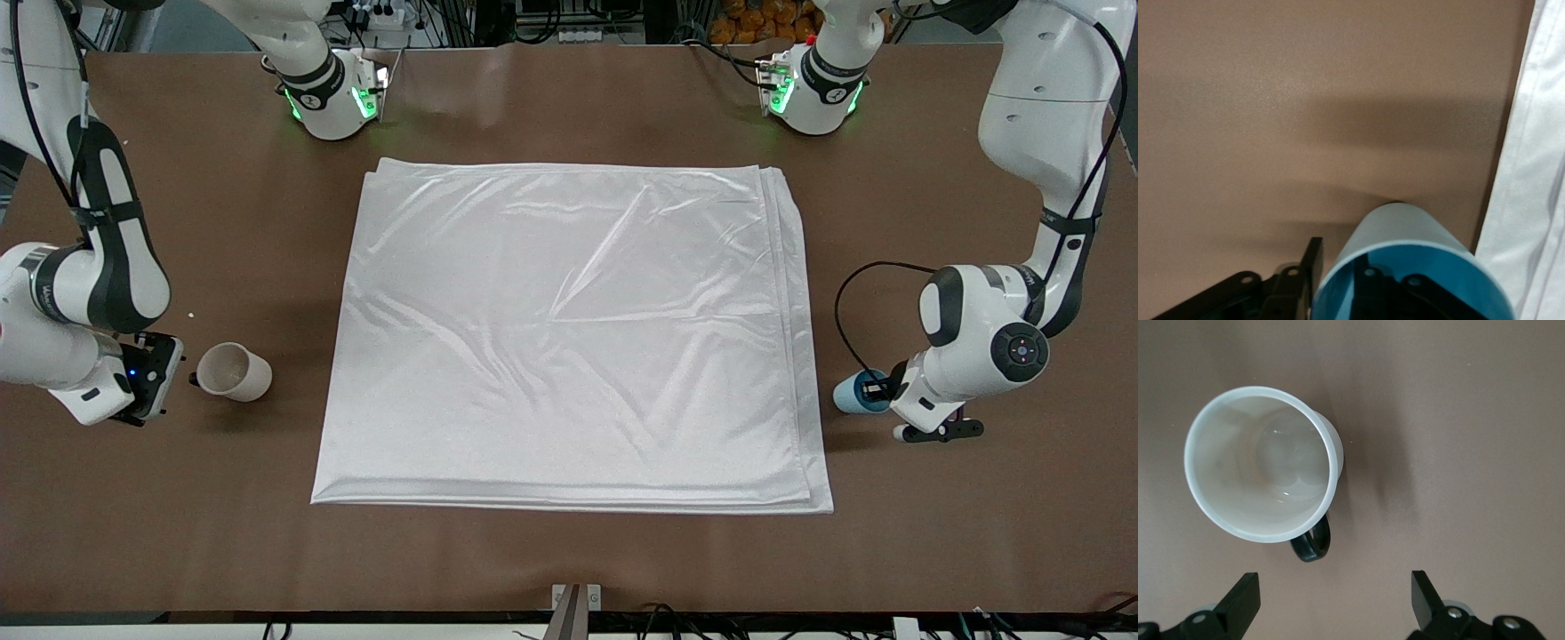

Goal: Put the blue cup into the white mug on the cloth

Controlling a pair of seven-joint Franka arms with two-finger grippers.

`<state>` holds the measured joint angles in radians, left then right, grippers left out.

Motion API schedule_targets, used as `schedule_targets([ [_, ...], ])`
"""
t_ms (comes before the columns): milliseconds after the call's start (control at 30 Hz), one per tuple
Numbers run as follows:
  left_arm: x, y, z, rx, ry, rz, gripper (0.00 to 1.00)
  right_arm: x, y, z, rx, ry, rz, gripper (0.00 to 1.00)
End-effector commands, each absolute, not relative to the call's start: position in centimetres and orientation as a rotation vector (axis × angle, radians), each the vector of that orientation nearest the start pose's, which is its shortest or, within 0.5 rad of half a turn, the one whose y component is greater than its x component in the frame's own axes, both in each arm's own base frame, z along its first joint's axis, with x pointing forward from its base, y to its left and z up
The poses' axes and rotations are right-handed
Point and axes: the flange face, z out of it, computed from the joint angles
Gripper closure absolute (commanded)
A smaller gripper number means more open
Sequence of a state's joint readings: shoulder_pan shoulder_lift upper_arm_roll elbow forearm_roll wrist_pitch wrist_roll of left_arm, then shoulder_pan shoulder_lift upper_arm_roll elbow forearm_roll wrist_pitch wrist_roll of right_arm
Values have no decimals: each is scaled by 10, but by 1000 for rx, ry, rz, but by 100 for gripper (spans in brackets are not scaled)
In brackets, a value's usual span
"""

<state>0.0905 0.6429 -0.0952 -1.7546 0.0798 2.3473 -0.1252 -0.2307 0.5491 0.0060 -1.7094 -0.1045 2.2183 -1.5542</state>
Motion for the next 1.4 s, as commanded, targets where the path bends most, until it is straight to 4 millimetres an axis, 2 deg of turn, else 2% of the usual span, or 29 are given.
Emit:
schedule_targets([
  [0,663,1,198,-3135,-144,49,100,659,-156,260,-2365,-2105,128,0],
  [200,664,-5,202,-3136,-130,39,100,659,-149,248,-2343,-2103,138,0],
  [400,666,-5,207,-3136,-123,24,100,658,-151,242,-2337,-2104,143,0],
  [767,677,-11,245,-3134,-96,-66,100,660,-150,236,-2316,-2144,124,0],
  [967,678,-22,263,-3130,-70,-85,100,660,-150,234,-2312,-2148,124,0],
  [1133,678,-23,274,-3128,-56,-109,100,660,-153,223,-2314,-2146,121,0],
  [1367,679,-25,286,-3127,-49,-133,100,659,-155,219,-2293,-2157,123,0],
])
